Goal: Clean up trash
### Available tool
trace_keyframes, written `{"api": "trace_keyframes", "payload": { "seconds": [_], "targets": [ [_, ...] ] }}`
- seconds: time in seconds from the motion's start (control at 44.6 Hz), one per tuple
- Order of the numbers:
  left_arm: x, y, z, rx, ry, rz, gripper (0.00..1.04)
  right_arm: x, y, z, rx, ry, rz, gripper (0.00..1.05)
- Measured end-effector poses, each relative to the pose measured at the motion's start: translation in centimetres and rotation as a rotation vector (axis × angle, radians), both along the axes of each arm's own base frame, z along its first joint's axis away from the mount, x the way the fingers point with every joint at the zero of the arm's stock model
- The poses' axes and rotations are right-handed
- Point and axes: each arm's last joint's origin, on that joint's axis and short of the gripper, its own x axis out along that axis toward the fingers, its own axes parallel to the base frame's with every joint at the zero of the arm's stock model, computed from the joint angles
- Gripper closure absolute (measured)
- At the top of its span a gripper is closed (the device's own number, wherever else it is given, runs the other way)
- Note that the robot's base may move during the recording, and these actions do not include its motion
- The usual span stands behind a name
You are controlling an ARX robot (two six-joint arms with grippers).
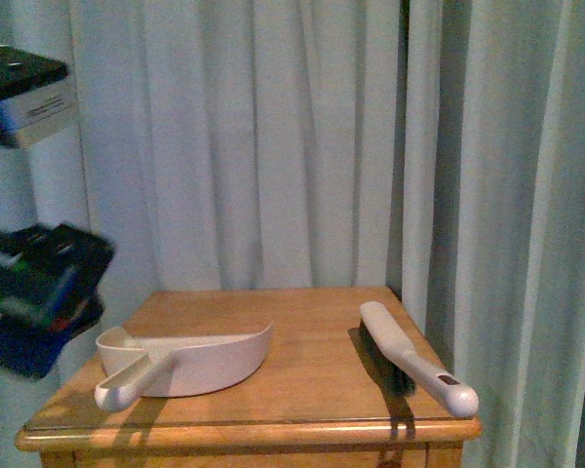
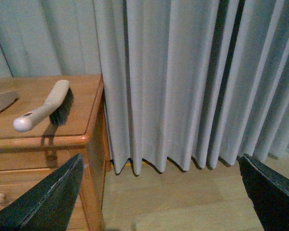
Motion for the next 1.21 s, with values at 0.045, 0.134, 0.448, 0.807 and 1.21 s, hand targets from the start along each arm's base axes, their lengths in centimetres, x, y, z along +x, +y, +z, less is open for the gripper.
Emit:
{"api": "trace_keyframes", "payload": {
  "seconds": [0.045, 0.134, 0.448, 0.807, 1.21],
  "targets": [
    [1.7, -0.9, 0.4, -0.011, 0.013, 0.017, 0.08, 0.0, 0.0, 0.0, 0.0, 0.0, 0.0, 0.07],
    [4.4, -2.1, 0.4, -0.028, 0.048, 0.056, 0.08, 0.0, 0.0, 0.0, 0.0, 0.0, 0.0, 0.07],
    [10.7, -3.7, -3.1, -0.081, 0.189, 0.241, 0.08, 0.0, 0.0, 0.0, 0.0, 0.0, 0.0, 0.07],
    [12.6, -3.2, -6.9, -0.092, 0.262, 0.311, 0.08, 0.0, 0.0, 0.0, 0.0, 0.0, 0.0, 0.07],
    [14.2, -3.2, -8.8, -0.076, 0.289, 0.328, 0.08, 0.0, 0.0, 0.0, 0.0, 0.0, 0.0, 0.07]
  ]
}}
